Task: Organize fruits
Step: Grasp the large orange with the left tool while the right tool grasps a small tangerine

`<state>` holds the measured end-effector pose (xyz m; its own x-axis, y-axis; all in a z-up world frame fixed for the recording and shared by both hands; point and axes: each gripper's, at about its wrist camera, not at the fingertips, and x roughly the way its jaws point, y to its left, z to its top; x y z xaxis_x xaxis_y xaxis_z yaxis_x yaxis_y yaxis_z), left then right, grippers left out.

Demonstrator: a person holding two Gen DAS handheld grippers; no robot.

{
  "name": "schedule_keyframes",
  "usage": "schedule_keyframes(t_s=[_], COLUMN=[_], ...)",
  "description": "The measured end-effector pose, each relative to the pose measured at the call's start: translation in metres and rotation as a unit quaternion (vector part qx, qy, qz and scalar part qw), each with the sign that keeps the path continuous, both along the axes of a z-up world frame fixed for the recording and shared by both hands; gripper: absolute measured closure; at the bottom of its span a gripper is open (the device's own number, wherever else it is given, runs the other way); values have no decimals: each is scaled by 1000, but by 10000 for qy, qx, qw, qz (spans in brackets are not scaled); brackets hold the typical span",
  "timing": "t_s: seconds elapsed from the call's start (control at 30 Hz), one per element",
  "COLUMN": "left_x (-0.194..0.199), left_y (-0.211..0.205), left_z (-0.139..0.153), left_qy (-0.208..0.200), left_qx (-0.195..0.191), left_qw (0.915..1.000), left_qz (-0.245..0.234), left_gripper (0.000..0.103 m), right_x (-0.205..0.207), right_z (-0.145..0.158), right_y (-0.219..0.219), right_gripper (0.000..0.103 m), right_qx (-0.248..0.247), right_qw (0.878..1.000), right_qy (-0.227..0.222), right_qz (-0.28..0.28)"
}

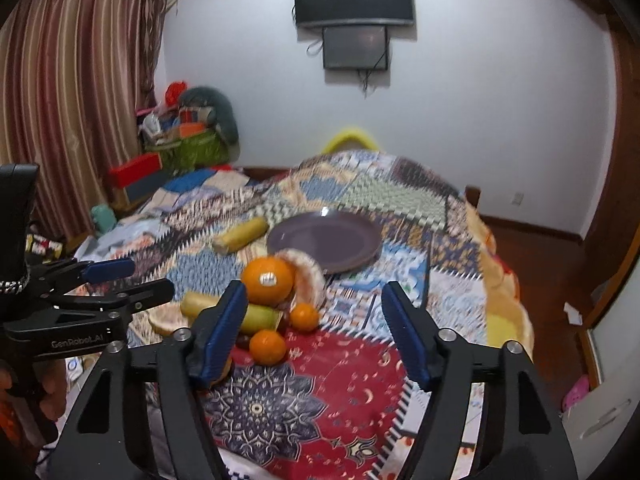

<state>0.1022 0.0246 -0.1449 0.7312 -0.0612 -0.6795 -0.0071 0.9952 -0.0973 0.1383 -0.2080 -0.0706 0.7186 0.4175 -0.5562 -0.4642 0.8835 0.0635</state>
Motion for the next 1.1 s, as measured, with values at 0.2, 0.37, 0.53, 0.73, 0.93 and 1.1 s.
schedule_keyframes(t_s=[0.2,0.37,0.53,0.73,0.93,1.1], left_x=[8,16,19,25,23,22], left_y=[-15,-22,-24,-20,-19,-6], left_z=[-27,-50,-66,-78,-73,-66], left_qy=[466,871,1115,1273,1231,1221], left_qx=[131,148,52,-183,-147,-413], left_qw=[9987,9958,9932,9911,9915,9912], left_qz=[-169,-224,-341,-344,-387,-306], left_gripper=[33,33,32,31,38,39], right_x=[6,11,20,24,28,32], right_z=[-20,-29,-37,-48,-57,-62], right_y=[5,7,9,13,18,24], right_gripper=[41,41,41,41,41,41], right_qx=[-134,-190,-204,-218,-246,-245], right_qw=[9994,9987,9978,9959,9940,9925], right_qy=[327,468,610,826,996,1103], right_qz=[63,100,141,281,379,471])
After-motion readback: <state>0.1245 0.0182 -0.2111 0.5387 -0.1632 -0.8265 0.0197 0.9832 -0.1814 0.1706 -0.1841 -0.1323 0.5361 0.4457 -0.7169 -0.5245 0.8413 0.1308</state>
